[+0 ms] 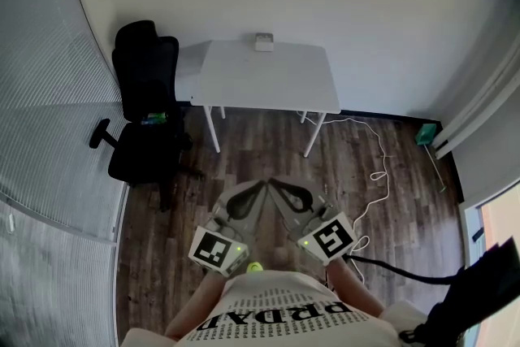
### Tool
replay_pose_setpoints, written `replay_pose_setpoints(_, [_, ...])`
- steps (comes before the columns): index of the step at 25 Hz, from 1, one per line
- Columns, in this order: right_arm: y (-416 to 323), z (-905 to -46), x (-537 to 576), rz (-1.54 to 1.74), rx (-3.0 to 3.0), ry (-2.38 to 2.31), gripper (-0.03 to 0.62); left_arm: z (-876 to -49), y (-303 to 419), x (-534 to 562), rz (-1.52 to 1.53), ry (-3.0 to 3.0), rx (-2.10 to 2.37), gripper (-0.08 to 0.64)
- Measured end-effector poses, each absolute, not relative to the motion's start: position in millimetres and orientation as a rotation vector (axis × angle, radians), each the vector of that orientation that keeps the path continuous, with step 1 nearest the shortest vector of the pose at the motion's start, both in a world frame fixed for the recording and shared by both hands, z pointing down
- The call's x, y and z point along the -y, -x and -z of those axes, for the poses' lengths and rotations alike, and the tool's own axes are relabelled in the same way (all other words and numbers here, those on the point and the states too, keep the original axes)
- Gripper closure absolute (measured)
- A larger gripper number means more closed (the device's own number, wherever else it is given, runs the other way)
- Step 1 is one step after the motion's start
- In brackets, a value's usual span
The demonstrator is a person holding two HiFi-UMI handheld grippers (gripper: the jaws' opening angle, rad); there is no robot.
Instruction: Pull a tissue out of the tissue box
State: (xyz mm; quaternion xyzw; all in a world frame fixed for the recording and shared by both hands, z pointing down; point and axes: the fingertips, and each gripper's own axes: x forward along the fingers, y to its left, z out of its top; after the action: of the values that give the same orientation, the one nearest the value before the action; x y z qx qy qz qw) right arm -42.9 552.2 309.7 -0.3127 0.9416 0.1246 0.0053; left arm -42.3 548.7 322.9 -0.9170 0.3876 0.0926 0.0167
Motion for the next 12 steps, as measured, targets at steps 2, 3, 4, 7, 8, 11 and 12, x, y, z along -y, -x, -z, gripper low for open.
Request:
replay_pose_setpoints(2, [48,-312,-552,-0.386,-2.951,0.982,0.594,-325,47,-549,-0.295,2.856,-1.203,0.569])
replay_pose_setpoints(3, [50,-313,-552,-0.383,-2.952,0.983,0.594,-326,49,-549,-0.300,2.857,-1.201,0.569])
replay_pose_setpoints(4, [51,-313,-552,-0.382,-2.954,0.984,0.594,-326,50,-548,-0.305,2.859,-1.201,0.569])
replay_pose_setpoints(7, [53,-313,-548,-0.394,-2.969,0.987,0.594,-325,52,-545,-0.329,2.858,-1.207,0.569])
replay_pose_setpoints(8, [52,-314,-546,-0.400,-2.977,0.986,0.594,-326,51,-543,-0.332,2.860,-1.207,0.569])
replay_pose_setpoints(11, [50,-320,-539,-0.426,-3.009,0.981,0.594,-332,49,-537,-0.316,2.870,-1.199,0.569])
replay_pose_setpoints(12, [49,-322,-536,-0.426,-3.012,0.980,0.594,-334,47,-534,-0.306,2.871,-1.198,0.569])
